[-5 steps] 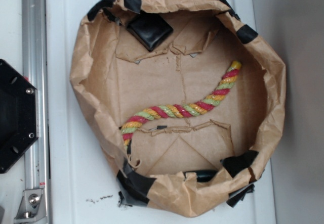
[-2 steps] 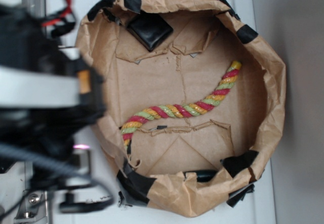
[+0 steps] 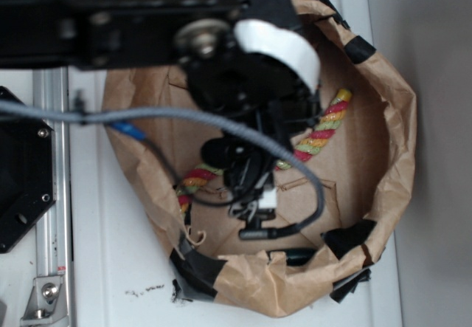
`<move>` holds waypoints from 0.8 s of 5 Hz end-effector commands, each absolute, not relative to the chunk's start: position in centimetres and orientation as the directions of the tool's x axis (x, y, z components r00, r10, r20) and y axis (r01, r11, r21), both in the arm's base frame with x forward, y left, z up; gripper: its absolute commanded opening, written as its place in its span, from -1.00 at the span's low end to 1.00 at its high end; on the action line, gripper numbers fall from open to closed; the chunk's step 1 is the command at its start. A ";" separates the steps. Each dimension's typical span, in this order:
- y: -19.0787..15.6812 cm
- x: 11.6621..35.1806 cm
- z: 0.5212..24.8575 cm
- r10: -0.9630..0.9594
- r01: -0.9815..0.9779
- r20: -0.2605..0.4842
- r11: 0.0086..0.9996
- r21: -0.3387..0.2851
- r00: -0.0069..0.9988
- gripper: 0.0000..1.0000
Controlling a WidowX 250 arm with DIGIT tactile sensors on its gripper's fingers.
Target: Grab the plastic pickle.
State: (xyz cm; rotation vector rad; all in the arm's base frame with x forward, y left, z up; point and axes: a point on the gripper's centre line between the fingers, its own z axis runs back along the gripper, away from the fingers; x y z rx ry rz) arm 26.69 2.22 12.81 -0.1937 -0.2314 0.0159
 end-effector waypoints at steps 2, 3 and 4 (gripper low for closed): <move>-0.4 26.7 10.3 -0.360 0.391 0.289 0.919 -0.056 0.887 1.00; -3.0 28.3 8.4 -0.366 0.395 0.283 0.917 -0.053 0.887 1.00; -5.5 30.1 6.9 -0.382 0.409 0.286 0.912 -0.041 0.879 1.00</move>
